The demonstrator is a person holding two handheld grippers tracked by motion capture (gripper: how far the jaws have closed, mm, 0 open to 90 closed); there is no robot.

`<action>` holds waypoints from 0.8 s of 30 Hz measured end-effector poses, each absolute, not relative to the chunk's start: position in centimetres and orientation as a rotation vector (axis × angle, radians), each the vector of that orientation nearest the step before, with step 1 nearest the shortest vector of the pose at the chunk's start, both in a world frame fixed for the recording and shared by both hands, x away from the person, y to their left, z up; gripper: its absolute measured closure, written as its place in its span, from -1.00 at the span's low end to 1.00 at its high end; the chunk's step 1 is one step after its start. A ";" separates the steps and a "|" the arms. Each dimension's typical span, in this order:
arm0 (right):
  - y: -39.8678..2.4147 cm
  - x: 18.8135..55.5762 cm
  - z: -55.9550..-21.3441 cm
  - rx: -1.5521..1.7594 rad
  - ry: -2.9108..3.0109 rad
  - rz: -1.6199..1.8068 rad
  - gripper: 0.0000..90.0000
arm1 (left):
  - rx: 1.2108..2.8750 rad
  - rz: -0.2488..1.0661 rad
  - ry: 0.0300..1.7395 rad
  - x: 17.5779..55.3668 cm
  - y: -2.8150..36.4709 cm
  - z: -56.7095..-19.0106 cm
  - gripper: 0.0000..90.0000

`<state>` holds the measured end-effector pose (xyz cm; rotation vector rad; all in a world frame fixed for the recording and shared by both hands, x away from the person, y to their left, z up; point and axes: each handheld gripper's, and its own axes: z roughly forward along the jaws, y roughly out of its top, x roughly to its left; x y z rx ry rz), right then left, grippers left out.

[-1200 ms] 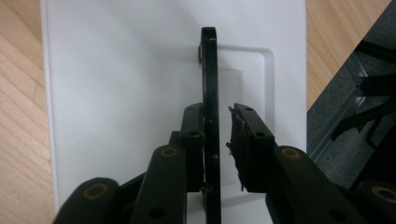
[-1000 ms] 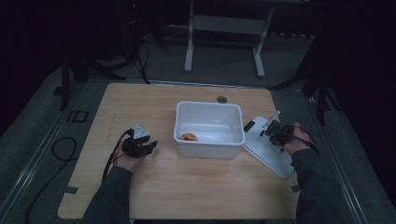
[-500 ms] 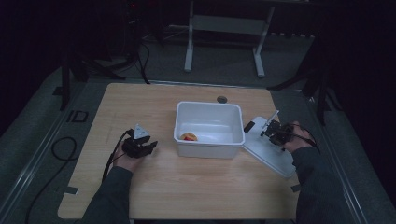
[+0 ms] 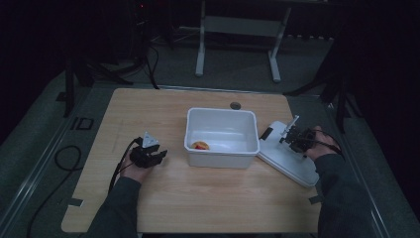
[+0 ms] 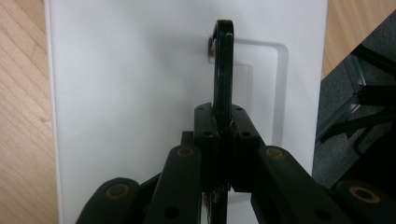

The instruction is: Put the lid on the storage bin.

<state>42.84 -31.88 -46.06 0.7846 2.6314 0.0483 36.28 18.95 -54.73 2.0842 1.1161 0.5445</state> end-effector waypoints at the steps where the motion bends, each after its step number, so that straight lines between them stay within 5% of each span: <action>1: -31.9 42.8 -45.9 0.781 2.631 0.049 0.87 | 2.085 0.545 1.116 36.3 19.0 -54.7 0.30; 24: -32.4 42.6 -42.2 0.709 2.608 0.058 0.87 | 2.089 0.536 1.116 36.2 18.8 -54.9 0.30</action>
